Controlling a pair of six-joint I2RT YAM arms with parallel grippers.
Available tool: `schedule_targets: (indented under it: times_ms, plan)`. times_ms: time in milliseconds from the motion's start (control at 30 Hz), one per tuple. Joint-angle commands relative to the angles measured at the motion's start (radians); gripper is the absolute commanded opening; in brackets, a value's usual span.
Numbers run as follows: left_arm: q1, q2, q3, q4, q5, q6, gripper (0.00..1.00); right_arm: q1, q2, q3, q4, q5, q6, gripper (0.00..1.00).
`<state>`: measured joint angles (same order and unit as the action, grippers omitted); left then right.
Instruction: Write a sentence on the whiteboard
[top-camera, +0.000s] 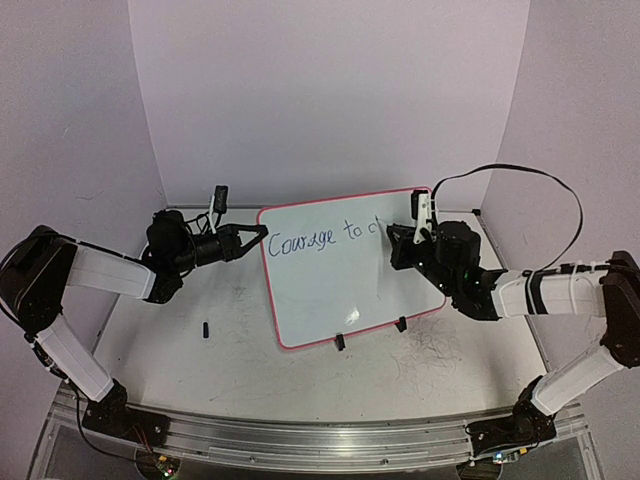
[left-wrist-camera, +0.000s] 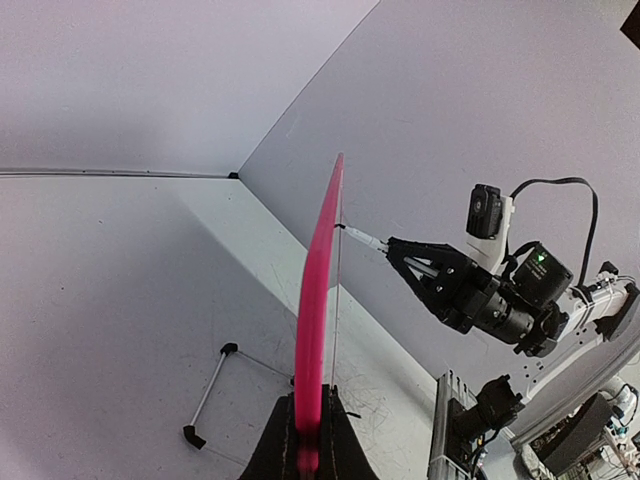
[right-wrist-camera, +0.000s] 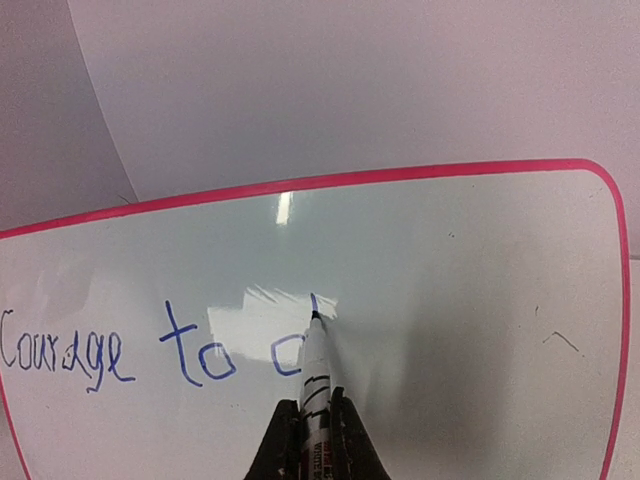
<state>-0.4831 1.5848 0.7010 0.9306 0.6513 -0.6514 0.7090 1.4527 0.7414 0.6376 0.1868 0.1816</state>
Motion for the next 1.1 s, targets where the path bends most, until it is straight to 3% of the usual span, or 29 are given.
schedule_targets:
  times_ms: [0,633,1067]
  plan:
    - [-0.032,0.013,0.028,-0.093,0.023,0.041,0.00,-0.003,-0.021,-0.028,-0.008,-0.008,0.020,0.00]
    - [-0.034,0.011,0.025,-0.099,0.021,0.044,0.00,-0.002,-0.059,-0.093,-0.023,-0.028,0.061,0.00]
    - [-0.037,0.008,0.023,-0.102,0.016,0.045,0.00,-0.002,-0.022,-0.031,0.013,-0.005,0.049,0.00]
